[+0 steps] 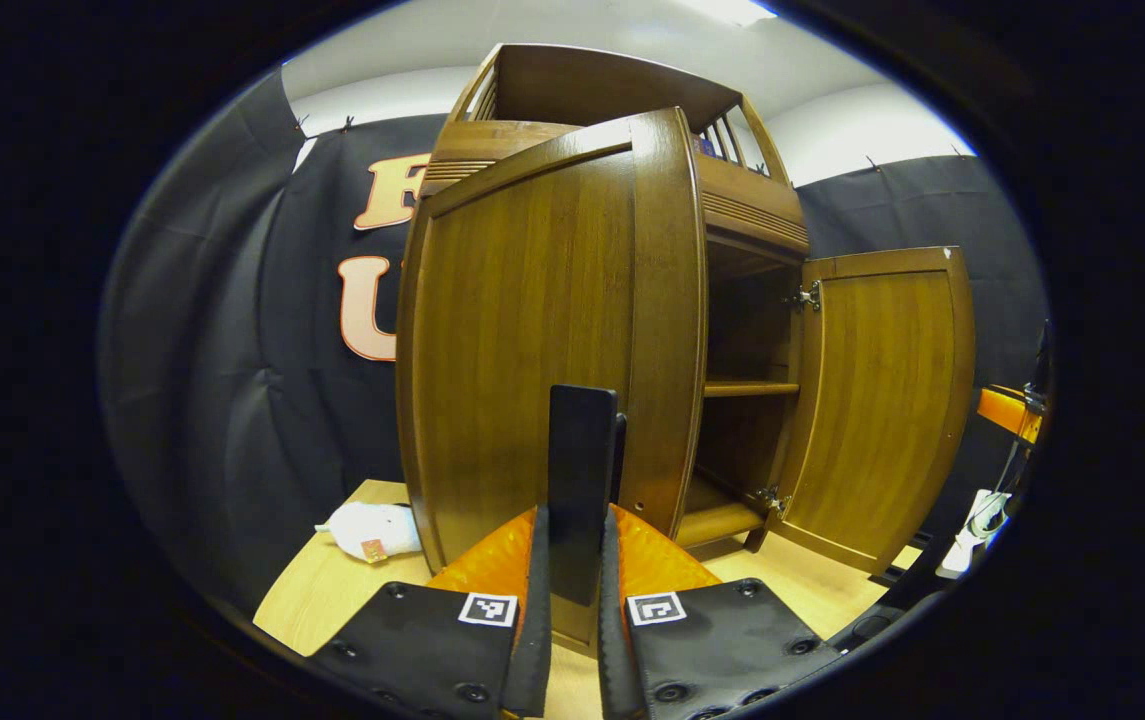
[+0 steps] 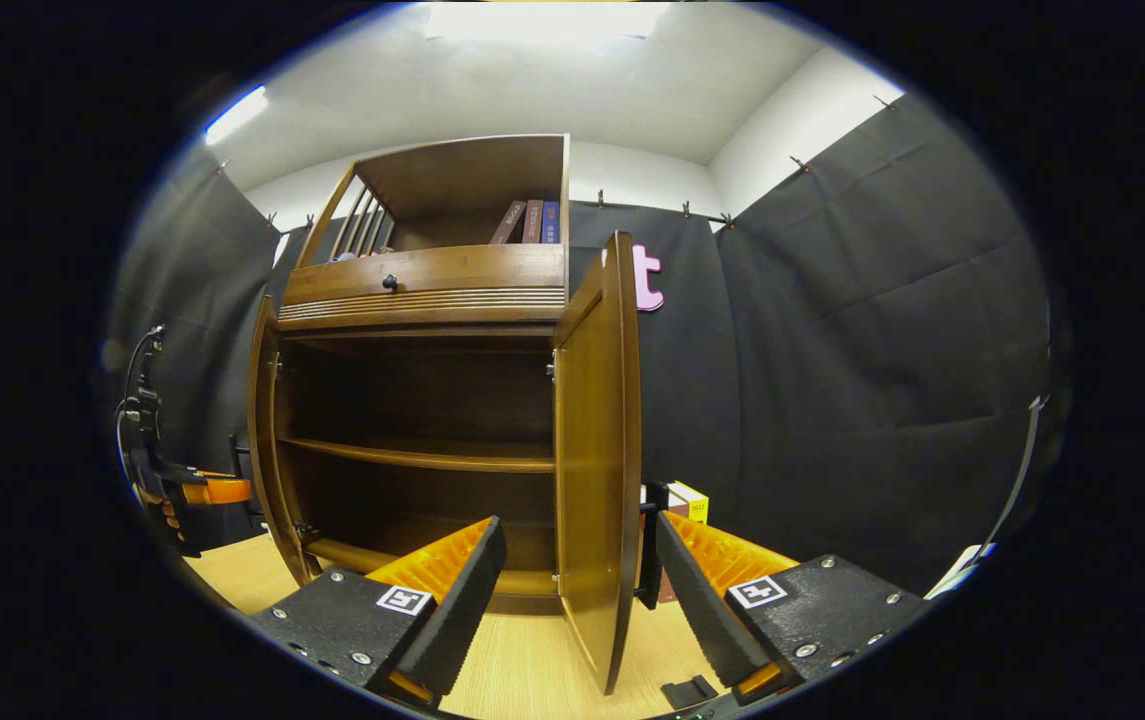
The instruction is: Open the right door of the double-door shoe cabinet with the right hand, and open the left door with the left hand.
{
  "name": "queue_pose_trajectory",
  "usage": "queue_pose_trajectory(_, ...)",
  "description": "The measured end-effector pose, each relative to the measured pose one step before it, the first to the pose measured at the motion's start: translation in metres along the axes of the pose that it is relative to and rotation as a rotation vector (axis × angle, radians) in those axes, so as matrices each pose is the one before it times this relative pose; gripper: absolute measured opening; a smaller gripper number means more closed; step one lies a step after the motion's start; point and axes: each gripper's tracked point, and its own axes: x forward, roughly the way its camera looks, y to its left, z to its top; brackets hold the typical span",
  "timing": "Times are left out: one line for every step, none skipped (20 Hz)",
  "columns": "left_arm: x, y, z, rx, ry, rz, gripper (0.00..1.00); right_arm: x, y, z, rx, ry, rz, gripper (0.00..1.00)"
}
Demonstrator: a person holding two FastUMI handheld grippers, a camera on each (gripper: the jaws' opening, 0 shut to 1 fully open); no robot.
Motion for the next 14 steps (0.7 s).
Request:
queue_pose_trajectory(-0.00599,0.00486,0.00034,0.00602,0.00535,0.01517,0.27,0.00033,0.00304,-0.00064,0.00461,0.00148,0.00770,0.92)
queue_pose_trajectory(-0.00586,0.00539,0.00195,0.02042,0.00028,0.01394,0.18,0.00114,0.00332,-0.00140,0.00488,0.00198,0.00772,0.92)
queue_pose_trajectory(-0.00315,0.00346,-0.00044,0.02048,0.00129,0.00725,0.20,0.00131,0.00401,-0.00145,0.00596,0.00257,0.00779,0.92)
queue_pose_trajectory(-0.00332,0.00342,0.00043,0.00832,-0.00453,0.00549,0.19,-0.00044,0.00349,-0.00086,0.00590,0.00042,0.00826,0.92)
queue_pose_trajectory(-0.00316,0.00357,-0.00108,-0.00230,-0.00038,0.00354,0.18,-0.00049,0.00264,-0.00108,0.00397,0.00097,0.00643,0.99)
queue_pose_trajectory(-0.00276,0.00343,-0.00012,-0.01066,-0.00145,0.00079,0.19,0.00002,0.00352,-0.00131,0.00257,0.00105,0.00463,0.98)
queue_pose_trajectory(-0.00169,0.00241,-0.00094,-0.01128,-0.00181,0.00049,0.18,0.00090,0.00420,-0.00055,0.00088,0.00354,0.00663,0.98)
queue_pose_trajectory(-0.00259,0.00491,0.00194,-0.00492,-0.00159,0.00496,0.19,0.00081,0.00237,-0.00119,-0.00036,0.00358,0.00606,0.92)
queue_pose_trajectory(-0.00417,0.00756,-0.00084,-0.00640,-0.00415,0.01201,0.15,0.00147,0.00304,-0.00112,-0.00148,0.00436,0.00447,0.92)
queue_pose_trajectory(-0.00415,0.00398,-0.00029,0.01074,0.00032,0.00633,0.11,0.00182,0.00348,-0.00111,-0.00302,0.00287,0.00472,0.98)
queue_pose_trajectory(-0.00115,0.00220,-0.00036,0.01071,-0.00284,0.00351,0.11,0.00106,0.00348,-0.00015,-0.00232,0.00090,0.00383,0.98)
queue_pose_trajectory(-0.00231,0.00423,0.00041,0.00324,-0.00012,0.00719,0.11,0.00115,0.00407,0.00049,-0.00012,0.00000,0.00543,0.99)
queue_pose_trajectory(-0.00219,0.00615,-0.00052,0.00235,0.00075,0.00578,0.11,0.00095,0.00482,0.00057,0.00091,-0.00093,0.00780,0.92)
queue_pose_trajectory(-0.00176,0.00418,0.00078,-0.00007,0.00151,0.00346,0.11,-0.00082,0.00518,0.00009,-0.00053,-0.00193,0.00714,0.92)
